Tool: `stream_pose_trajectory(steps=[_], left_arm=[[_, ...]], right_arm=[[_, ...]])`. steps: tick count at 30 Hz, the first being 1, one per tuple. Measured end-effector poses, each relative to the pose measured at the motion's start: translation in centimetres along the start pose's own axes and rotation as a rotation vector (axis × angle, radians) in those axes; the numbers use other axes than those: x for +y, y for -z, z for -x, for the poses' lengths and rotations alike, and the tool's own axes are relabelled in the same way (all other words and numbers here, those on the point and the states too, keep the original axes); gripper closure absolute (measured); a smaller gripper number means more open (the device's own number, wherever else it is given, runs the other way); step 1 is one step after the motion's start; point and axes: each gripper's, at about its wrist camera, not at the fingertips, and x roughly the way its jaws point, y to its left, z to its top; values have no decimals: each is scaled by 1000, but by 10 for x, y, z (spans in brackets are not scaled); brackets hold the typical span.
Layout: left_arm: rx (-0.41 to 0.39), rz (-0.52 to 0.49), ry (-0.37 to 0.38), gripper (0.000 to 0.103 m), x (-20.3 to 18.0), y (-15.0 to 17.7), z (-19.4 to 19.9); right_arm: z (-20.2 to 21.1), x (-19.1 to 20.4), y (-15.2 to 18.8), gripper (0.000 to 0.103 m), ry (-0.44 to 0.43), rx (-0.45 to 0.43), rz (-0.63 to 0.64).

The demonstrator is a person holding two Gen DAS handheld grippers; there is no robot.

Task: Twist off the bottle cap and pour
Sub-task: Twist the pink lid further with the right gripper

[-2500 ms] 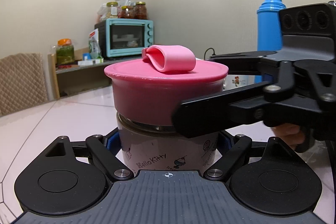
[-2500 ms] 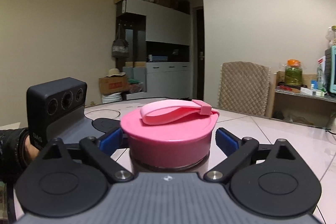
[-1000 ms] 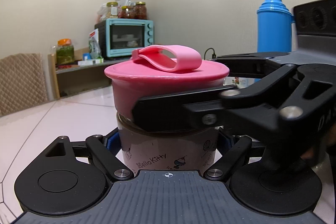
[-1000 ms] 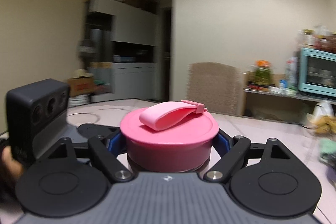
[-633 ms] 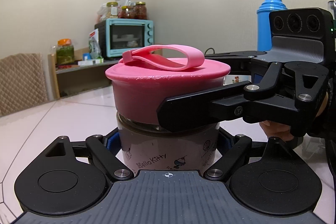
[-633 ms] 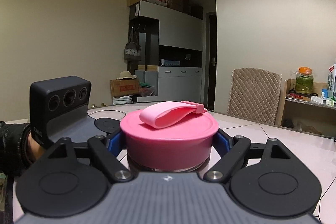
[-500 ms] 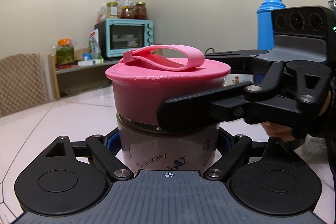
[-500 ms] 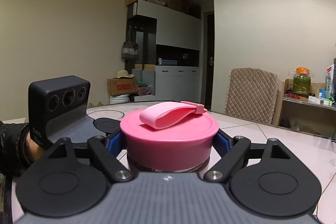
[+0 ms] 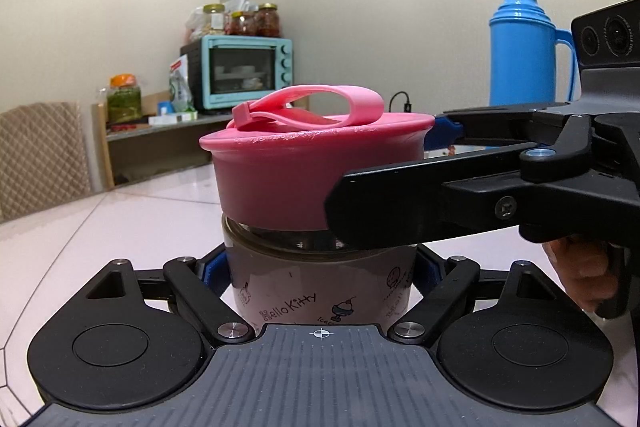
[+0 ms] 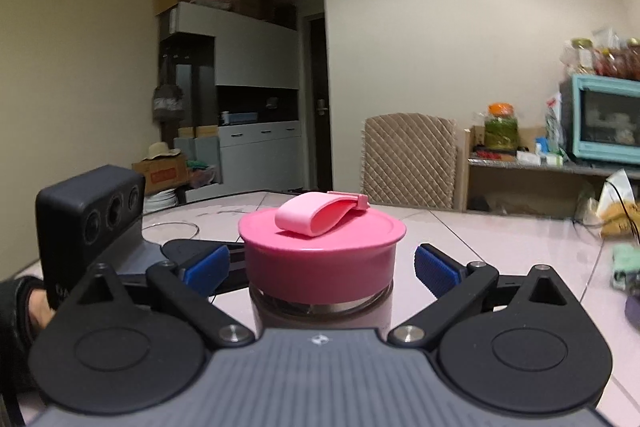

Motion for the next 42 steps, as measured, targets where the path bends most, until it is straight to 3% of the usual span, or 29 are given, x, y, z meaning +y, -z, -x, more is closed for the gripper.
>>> stream_pose_trajectory(steps=[17, 42], left_arm=[[0, 0, 0, 13, 1, 1, 0], [0, 0, 0, 13, 2, 1, 1]], right_arm=[[-12, 27, -5, 4, 195, 18, -17], [-20, 48, -6, 10, 284, 43, -48]])
